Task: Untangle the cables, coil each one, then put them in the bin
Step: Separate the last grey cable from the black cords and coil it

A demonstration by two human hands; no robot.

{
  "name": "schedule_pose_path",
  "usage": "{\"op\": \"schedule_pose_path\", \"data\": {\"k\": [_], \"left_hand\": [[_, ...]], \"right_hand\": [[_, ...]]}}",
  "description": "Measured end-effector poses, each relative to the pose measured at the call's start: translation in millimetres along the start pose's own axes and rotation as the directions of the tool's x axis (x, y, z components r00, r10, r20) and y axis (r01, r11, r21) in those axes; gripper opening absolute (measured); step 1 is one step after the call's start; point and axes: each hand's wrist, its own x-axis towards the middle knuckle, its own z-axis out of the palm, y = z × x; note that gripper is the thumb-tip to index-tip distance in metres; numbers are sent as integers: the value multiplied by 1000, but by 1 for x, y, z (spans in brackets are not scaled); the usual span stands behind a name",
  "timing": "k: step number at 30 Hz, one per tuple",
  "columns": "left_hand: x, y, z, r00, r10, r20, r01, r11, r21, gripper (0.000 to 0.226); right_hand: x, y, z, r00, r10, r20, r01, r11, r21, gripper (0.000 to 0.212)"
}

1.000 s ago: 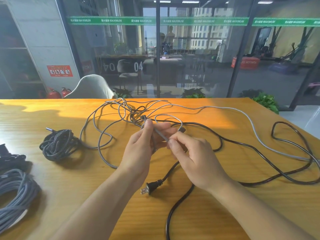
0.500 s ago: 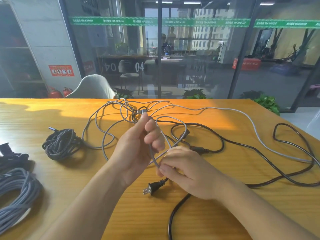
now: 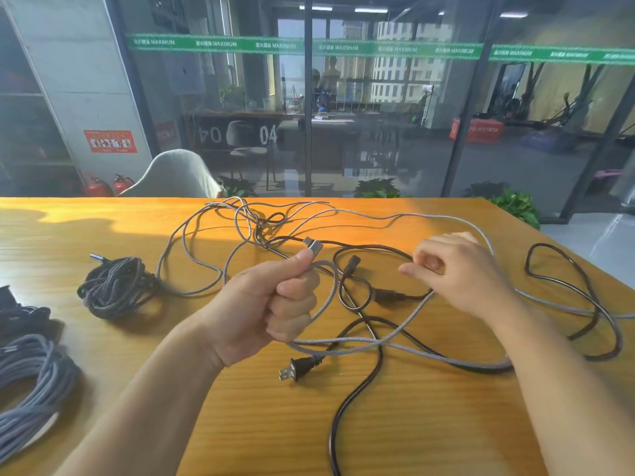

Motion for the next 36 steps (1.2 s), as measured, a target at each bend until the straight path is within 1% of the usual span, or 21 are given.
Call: {"op": "schedule_pose_path", "data": {"k": [1, 2, 4, 5, 7, 8, 9, 11, 13, 15, 16, 19, 21, 24, 26, 28, 30, 31, 33, 34, 36], "left_hand": [[1, -1, 2, 999, 7, -34, -7, 1000, 3, 47], [2, -2, 4, 998, 19, -65, -19, 1000, 1, 47], [3, -2, 7, 990, 45, -131, -46, 999, -9, 50], [3, -2, 8, 985, 55, -164, -58, 998, -15, 51], [3, 0, 9, 974, 75, -213, -81, 996, -23, 48], [3, 1, 10, 971, 83, -223, -92, 995, -30, 47], [2, 2, 9, 970, 90, -226, -101, 994, -38, 48], [1, 4, 5, 972, 98, -213, -112, 992, -58, 49], [0, 5, 1, 979, 100, -175, -114, 991, -67, 51], [0, 5, 0, 985, 94, -143, -102, 993, -54, 48], [0, 4, -1, 987, 90, -132, -96, 994, -43, 48], [0, 3, -2, 989, 102, -103, -102, 995, -1, 48], [-1, 3, -1, 991, 97, -89, -96, 995, 15, 45], [1, 0, 1, 996, 71, -62, -69, 997, 39, 44], [5, -3, 5, 998, 46, -29, -45, 997, 57, 45], [8, -10, 9, 1000, 7, 6, -8, 996, 91, 45], [14, -18, 15, 999, -25, 33, 20, 990, 138, 48], [17, -22, 18, 999, -34, 19, 31, 987, 160, 50], [22, -28, 23, 997, -33, -66, 46, 977, 210, 52], [24, -30, 24, 993, -19, -115, 46, 970, 239, 53], [27, -33, 23, 980, 26, -197, 35, 954, 299, 54]], "right_hand": [[-3, -5, -2, 998, 41, 43, -43, 998, 54, 46], [-6, -14, -1, 990, 61, 128, -79, 987, 137, 49], [-12, -36, 6, 946, -17, 323, -112, 920, 375, 48], [-15, -47, 11, 909, -81, 409, -130, 877, 463, 37], [-17, -62, 16, 817, -192, 543, -139, 849, 509, 18], [-17, -63, 16, 778, -213, 590, -135, 862, 489, 16], [-18, -62, 17, 754, -219, 620, -119, 882, 457, 14], [-18, -53, 19, 739, -210, 640, -98, 906, 411, 9], [-17, -44, 20, 778, -174, 604, -97, 916, 389, 3], [-15, -36, 16, 824, -115, 555, -103, 932, 347, 6], [-13, -33, 11, 823, -99, 559, -118, 933, 339, 8], [-14, -15, -5, 752, -116, 649, -202, 897, 394, 5], [-16, -6, -16, 736, -95, 670, -223, 901, 373, 7], [-15, 0, -17, 776, 44, 629, -269, 925, 267, 14], [-12, -3, -9, 829, 170, 533, -271, 955, 117, 28], [-8, -17, -3, 894, 249, 372, -240, 968, -70, 41], [-7, -33, 2, 961, 238, 143, -217, 965, -145, 43], [-7, -40, 4, 975, 218, 30, -214, 971, -105, 41], [-8, -48, 7, 972, 193, -133, -182, 979, 87, 33], [-9, -52, 8, 968, 192, -162, -157, 966, 207, 28], [-11, -60, 7, 969, 198, -145, -119, 896, 428, 17]]}}
